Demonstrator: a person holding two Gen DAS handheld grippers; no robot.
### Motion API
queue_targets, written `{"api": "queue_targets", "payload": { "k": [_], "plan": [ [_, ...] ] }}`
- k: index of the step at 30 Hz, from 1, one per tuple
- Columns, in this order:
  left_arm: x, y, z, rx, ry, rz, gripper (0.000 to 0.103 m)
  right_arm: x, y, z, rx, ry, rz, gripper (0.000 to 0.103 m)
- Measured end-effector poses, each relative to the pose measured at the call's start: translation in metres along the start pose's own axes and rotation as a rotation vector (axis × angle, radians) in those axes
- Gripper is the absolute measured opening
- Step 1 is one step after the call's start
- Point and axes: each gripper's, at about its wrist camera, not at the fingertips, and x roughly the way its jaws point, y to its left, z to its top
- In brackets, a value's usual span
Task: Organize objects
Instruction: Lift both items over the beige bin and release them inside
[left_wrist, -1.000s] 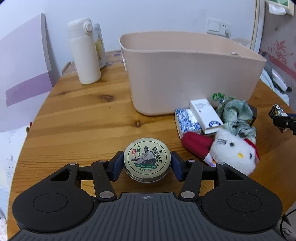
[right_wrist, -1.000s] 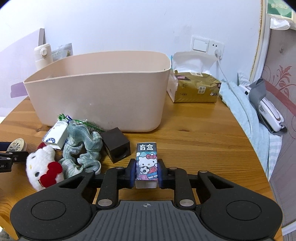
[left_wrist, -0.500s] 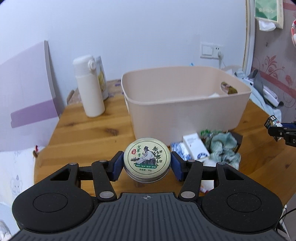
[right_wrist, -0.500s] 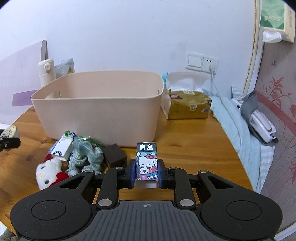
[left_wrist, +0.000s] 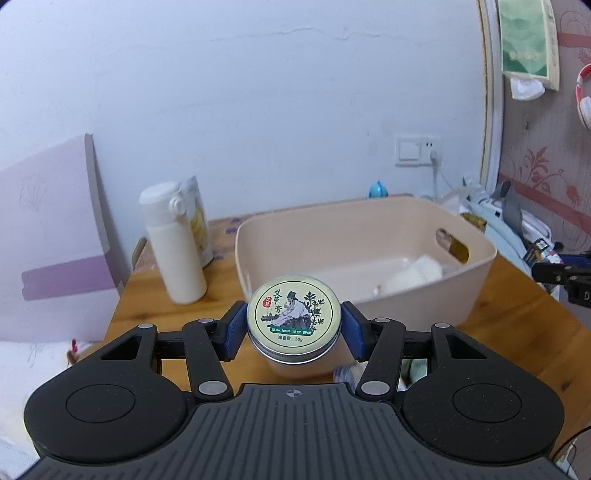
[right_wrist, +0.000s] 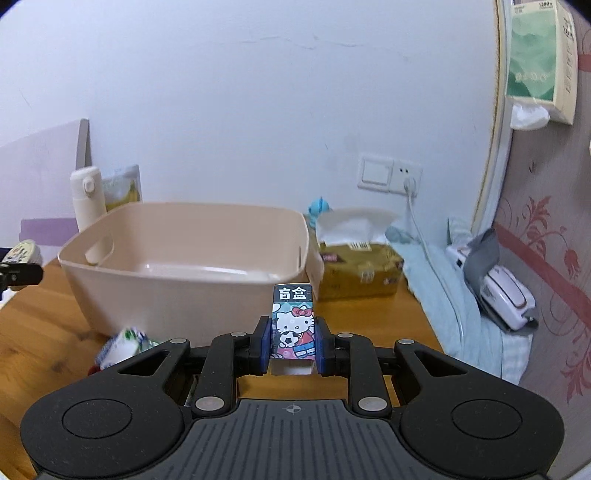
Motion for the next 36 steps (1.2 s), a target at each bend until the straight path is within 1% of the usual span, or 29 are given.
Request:
{"api": "queue_targets", "payload": {
  "k": [7,12,15,19,28,31,36],
  "plan": [
    [0.017,-0.012,0.023,-0.009,-0.023,0.006,0.055,0.008,0.007,0.022,-0.031,-0.044,0.053,0.023],
    [0.032,-0.013,0.036,-0.035,-0.047,0.015,0.055,0.020,0.011,0.040,-0.065,-0.053,0.088,0.023],
    [0.046,-0.012,0.043,-0.052,-0.039,0.018,0.055,0.028,0.016,0.055,-0.098,-0.058,0.102,0.023],
    [0.062,-0.014,0.053,-0.040,-0.028,0.029,0.055,0.041,0.023,0.067,-0.111,-0.069,0.131,0.023],
    [0.099,-0.020,0.062,-0.007,0.056,0.033,0.055,0.078,0.052,0.080,-0.158,-0.046,0.180,0.023],
    [0.108,-0.024,0.063,0.009,0.080,0.030,0.055,0.088,0.058,0.081,-0.166,-0.033,0.179,0.023],
    [0.118,-0.030,0.062,0.022,0.121,0.003,0.055,0.096,0.061,0.079,-0.169,0.003,0.163,0.023]
  ]
}}
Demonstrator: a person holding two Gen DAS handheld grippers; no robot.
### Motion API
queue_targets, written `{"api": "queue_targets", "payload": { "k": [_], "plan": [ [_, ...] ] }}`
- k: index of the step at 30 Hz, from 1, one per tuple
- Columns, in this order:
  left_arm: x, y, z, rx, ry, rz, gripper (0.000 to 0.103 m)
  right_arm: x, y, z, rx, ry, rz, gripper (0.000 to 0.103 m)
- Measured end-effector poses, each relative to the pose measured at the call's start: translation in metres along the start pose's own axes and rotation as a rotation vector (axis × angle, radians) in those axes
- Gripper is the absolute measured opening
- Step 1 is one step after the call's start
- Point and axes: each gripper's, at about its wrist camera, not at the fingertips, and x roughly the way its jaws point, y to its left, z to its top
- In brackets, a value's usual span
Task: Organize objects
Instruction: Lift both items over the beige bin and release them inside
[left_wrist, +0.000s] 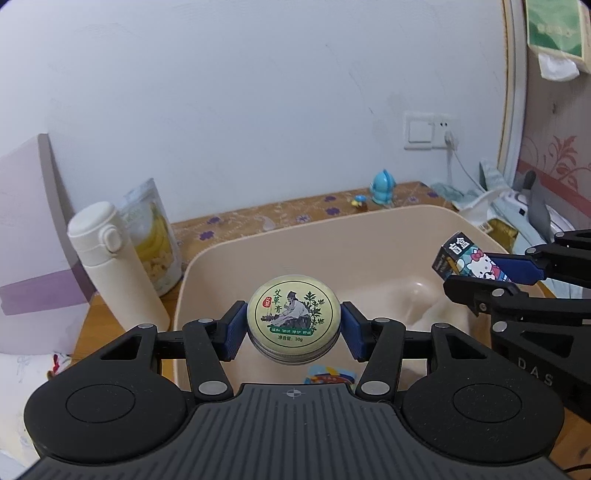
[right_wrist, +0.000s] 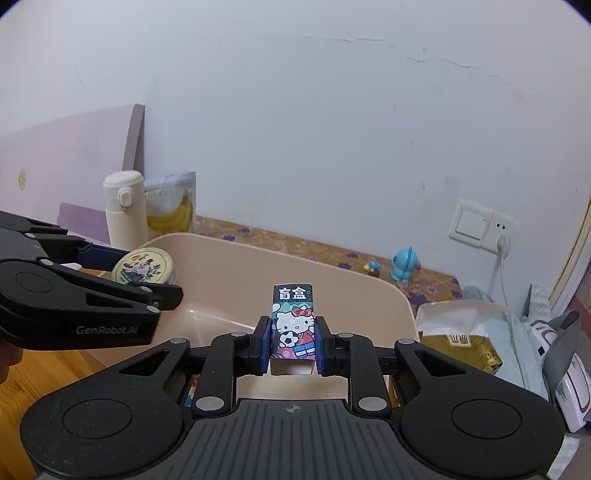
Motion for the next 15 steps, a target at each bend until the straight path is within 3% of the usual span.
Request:
{"api": "queue_targets", "payload": {
  "k": [6,10,13,15],
  "plan": [
    [0.007,-0.004,-0.005,0.016,0.032,-0.030,0.056,0.004,0.003,-0.002,-0.009,0.043,-0.027,0.024],
    [0.005,-0.004,-0.009,0.011,0.038,-0.013,0.057,0.004,0.003,-0.006,-0.012,0.062,-0.042,0.035],
    [-0.006,-0.005,-0.009,0.022,0.014,0.010,0.070,0.002,0.002,-0.009,0.006,0.062,-0.043,0.045],
    [-0.017,-0.005,-0.010,0.025,-0.018,0.026,0.075,-0.003,0.002,-0.010,0.014,0.053,-0.037,0.047]
  ]
}}
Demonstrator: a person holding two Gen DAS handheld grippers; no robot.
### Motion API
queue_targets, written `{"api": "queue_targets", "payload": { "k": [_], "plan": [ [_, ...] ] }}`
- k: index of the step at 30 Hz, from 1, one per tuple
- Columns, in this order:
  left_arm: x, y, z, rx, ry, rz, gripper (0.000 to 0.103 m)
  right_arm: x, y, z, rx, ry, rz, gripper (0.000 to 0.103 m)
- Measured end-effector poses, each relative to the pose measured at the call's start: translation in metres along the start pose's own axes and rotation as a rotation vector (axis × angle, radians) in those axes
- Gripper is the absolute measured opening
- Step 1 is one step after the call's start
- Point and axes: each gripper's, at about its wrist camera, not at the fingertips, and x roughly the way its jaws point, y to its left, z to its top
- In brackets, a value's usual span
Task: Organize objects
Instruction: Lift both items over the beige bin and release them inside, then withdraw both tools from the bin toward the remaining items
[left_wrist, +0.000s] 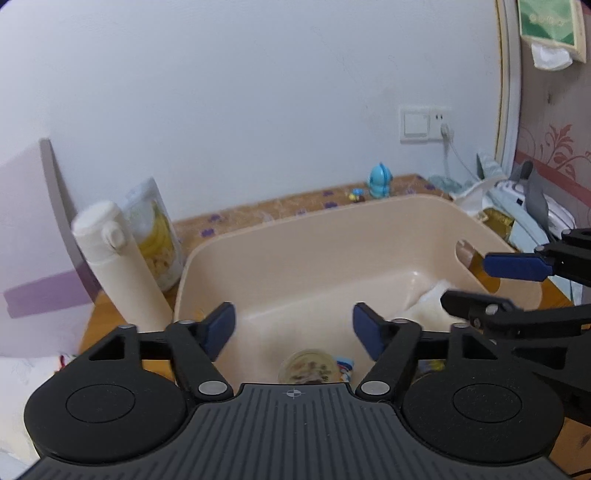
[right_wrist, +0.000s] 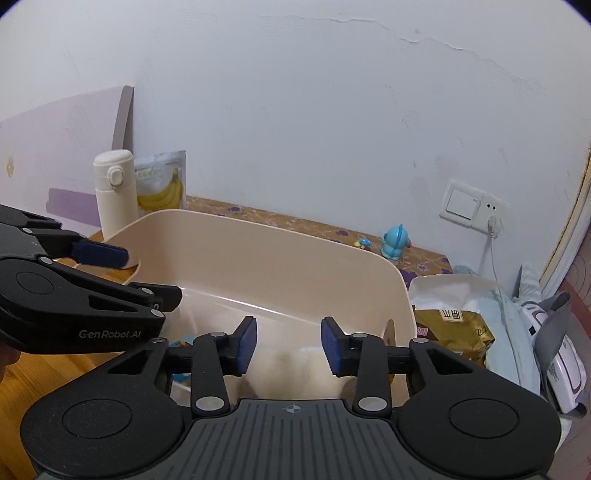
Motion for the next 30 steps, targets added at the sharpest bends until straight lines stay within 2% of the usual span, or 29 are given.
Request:
{"api": "queue_targets", "payload": {
  "k": [8,13,14,16,24,30],
  "plan": [
    [-0.032,0.006,0.000,-0.025,-0.038,-0.006,0.081,-0.029,0.001,-0.003,-0.014,-0.043,-0.013,0.071],
    [-0.053,0.006,-0.010,-0.035,-0.047,-0.007,0.083,-0.049,0.001,-0.006,-0.016,-0.061,-0.007,0.082],
    [-0.057,0.006,-0.013,-0.039,-0.045,-0.013,0.083,-0.052,0.002,-0.008,-0.017,-0.062,-0.008,0.088],
    [-0.066,0.007,-0.021,-0.045,-0.041,-0.031,0.083,-0.059,0.002,-0.012,-0.019,-0.063,-0.006,0.093],
    [-0.091,0.004,-0.052,-0.057,-0.023,-0.053,0.083,-0.077,-0.002,-0.031,-0.004,-0.037,0.031,0.101],
    [-0.103,0.001,-0.072,-0.054,-0.005,-0.063,0.084,-0.084,-0.006,-0.053,0.011,-0.012,0.017,0.101]
  ]
}}
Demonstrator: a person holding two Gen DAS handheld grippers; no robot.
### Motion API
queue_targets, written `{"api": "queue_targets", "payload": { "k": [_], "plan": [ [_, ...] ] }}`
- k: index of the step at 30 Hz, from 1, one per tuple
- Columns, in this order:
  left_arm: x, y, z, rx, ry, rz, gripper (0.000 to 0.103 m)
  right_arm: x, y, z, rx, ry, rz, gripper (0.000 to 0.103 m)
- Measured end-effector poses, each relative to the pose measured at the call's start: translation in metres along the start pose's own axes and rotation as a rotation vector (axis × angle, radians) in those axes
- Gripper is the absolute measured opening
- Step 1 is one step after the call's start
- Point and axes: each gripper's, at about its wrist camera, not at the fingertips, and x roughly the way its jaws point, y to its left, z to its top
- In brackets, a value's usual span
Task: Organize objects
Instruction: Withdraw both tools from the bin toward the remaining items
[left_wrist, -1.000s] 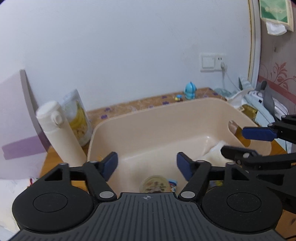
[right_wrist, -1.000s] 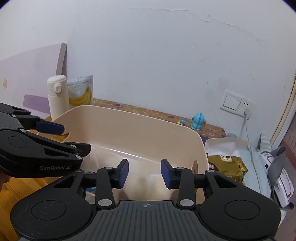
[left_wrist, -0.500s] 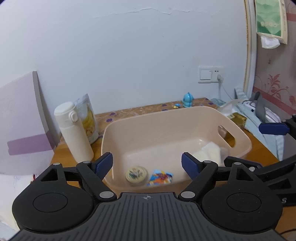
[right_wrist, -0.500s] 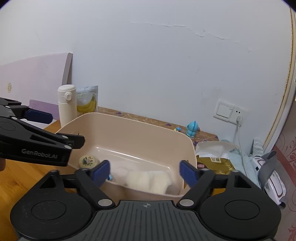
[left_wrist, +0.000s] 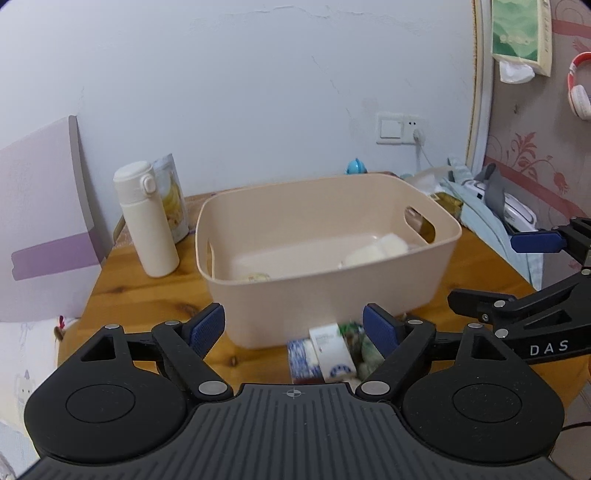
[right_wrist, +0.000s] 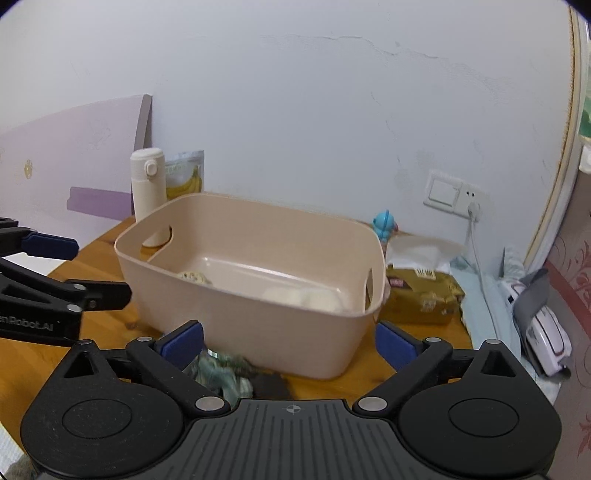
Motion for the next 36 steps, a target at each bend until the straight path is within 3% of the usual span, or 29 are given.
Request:
{"api": "queue_targets", "payload": {
  "k": [26,36],
  "plan": [
    [0.003,-0.022,-0.074,-0.005,0.096,0.007,0.086,0.002,0.000,-0.069,0.001,0.147,-0.032,0.103],
    [0.020,-0.023,-0.081,-0.020,0.157,-0.059,0.086,0.019,0.005,-0.085,0.009,0.196,-0.014,0.103]
  ]
}}
